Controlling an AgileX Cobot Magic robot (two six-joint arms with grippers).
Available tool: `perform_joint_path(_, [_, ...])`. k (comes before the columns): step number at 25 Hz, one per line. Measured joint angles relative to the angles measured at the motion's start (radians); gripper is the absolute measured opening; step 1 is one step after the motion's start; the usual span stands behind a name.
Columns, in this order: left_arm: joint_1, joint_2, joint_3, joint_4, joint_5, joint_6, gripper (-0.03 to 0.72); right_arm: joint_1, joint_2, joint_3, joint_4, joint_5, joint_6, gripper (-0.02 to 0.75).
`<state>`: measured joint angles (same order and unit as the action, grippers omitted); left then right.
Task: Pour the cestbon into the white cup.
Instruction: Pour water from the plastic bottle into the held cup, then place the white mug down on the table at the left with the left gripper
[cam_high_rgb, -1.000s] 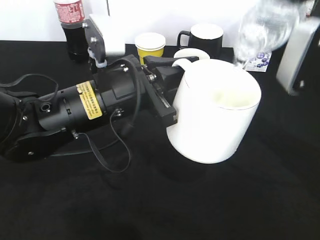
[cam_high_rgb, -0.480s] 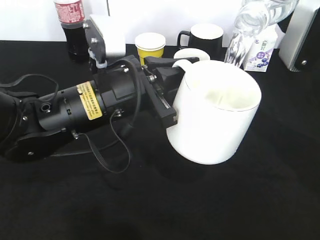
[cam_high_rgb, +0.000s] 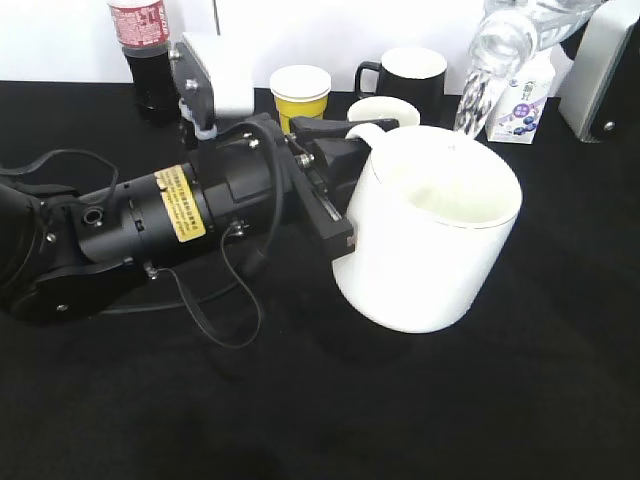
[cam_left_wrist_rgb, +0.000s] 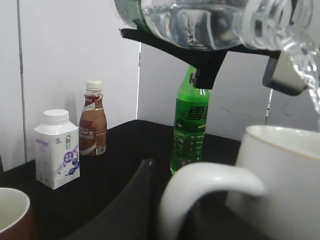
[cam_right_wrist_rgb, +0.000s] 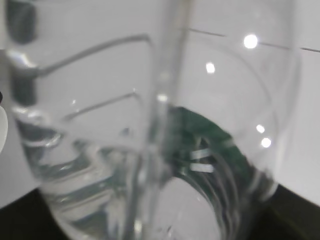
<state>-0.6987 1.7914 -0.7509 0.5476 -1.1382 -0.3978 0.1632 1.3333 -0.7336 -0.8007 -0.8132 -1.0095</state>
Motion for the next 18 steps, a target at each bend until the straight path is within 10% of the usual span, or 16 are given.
perform_joint_path(10, [0.013, 0.000, 0.000, -0.150, 0.000, 0.002, 0.092, 0.000, 0.086, -0.001, -0.135, -0.005, 1.009, 0.501])
perform_joint_path(14, [0.109, -0.064, 0.001, -0.150, 0.007, 0.003, 0.092, 0.000, 0.086, -0.001, 0.002, 0.042, 1.618, 0.501])
perform_joint_path(18, [0.273, -0.132, 0.034, -0.143, -0.002, 0.002, 0.092, 0.000, 0.087, -0.001, 0.009, 0.128, 1.707, 0.501])
